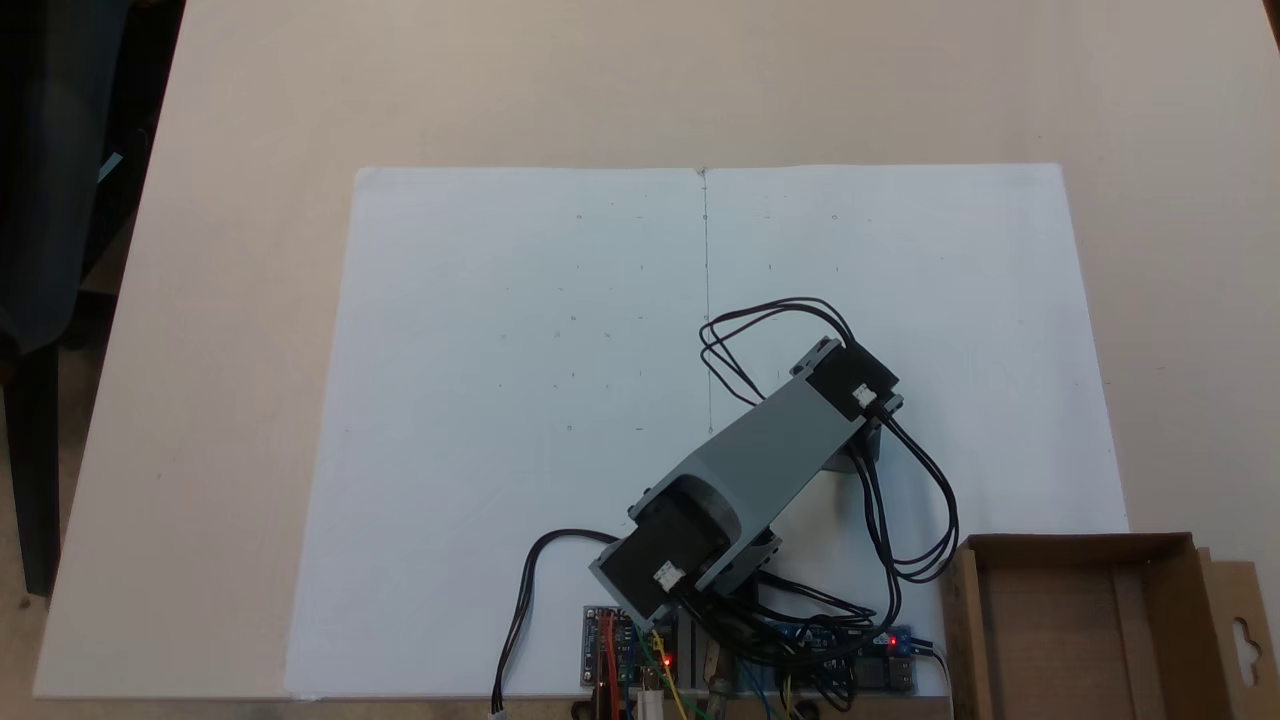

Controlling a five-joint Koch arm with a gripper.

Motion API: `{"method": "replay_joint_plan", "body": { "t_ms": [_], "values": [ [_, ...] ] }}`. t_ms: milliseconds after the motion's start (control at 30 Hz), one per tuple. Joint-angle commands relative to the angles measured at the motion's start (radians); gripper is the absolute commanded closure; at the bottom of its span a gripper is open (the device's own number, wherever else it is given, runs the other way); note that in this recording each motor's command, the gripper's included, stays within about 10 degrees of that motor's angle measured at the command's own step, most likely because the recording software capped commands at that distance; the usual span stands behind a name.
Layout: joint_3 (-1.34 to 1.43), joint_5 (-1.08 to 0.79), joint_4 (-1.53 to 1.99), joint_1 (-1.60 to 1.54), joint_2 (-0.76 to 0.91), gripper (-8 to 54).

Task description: Grasp a green dice and put it in the bin.

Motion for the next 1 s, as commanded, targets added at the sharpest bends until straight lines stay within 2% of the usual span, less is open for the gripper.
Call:
{"method": "replay_joint_plan", "body": {
  "t_ms": [0, 267, 967],
  "values": [
    [-0.009, -0.107, -0.067, 0.003, -0.005, 2.3],
    [-0.009, -0.198, -0.069, 0.043, -0.074, 2.1],
    [-0.009, -0.261, -0.227, 0.083, -0.268, 2.2]
  ]
}}
